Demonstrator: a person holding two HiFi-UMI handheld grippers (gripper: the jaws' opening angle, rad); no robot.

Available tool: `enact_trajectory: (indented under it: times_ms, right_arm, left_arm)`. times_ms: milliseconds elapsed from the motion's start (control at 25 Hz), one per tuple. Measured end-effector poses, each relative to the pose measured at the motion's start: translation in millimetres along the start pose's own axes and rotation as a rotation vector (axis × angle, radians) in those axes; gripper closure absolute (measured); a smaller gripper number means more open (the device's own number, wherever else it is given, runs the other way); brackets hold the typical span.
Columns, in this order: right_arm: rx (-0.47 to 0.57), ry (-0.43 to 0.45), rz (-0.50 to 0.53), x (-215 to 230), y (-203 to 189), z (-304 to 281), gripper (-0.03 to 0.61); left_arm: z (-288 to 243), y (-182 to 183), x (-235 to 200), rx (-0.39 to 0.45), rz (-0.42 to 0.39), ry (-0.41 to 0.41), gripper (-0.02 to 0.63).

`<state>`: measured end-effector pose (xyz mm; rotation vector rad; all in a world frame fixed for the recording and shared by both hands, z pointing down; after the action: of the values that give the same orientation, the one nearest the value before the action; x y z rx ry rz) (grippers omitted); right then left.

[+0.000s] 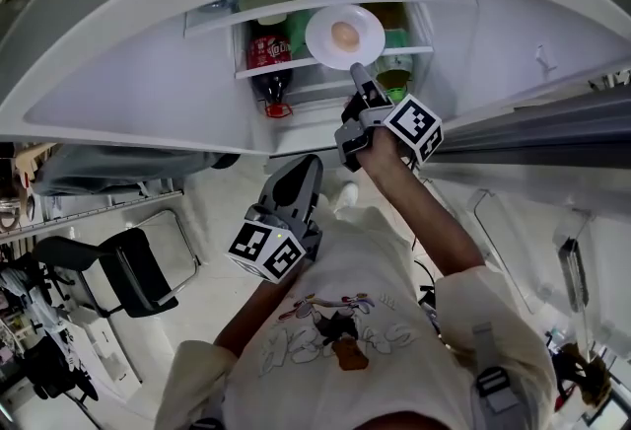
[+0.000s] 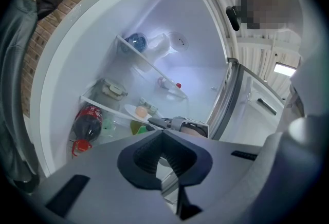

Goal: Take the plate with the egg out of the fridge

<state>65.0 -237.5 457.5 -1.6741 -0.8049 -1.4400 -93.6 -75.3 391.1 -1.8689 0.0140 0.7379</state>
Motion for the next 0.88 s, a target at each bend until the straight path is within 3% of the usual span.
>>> enact_trajectory:
  times_ms: [720,880]
  right_arm:
    - [0.038,-0.044,-0.089,4.7,3.1,-20.9,0.496]
    - [0.056,-0.047,-0.142,6.2,2.3,-22.8,0.545]
  left_arm:
    - [-0.6,14.4,-15.1,-0.007,-0.005,-0.023,0.618]
    - [1.1,19.4,-17.0,-0.009,-0.008,-0.036,0.618]
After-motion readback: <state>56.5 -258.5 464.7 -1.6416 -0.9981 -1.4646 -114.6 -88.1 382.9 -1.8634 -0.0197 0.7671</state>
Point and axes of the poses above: the fingertips, and each gripper's own axes: z backward along the fingers, x to its right, y out of its top, the point moved 7 cm from there along z, backward along the fingers, and after that the axes turned 6 degrees about y, right-handed, at the moved point
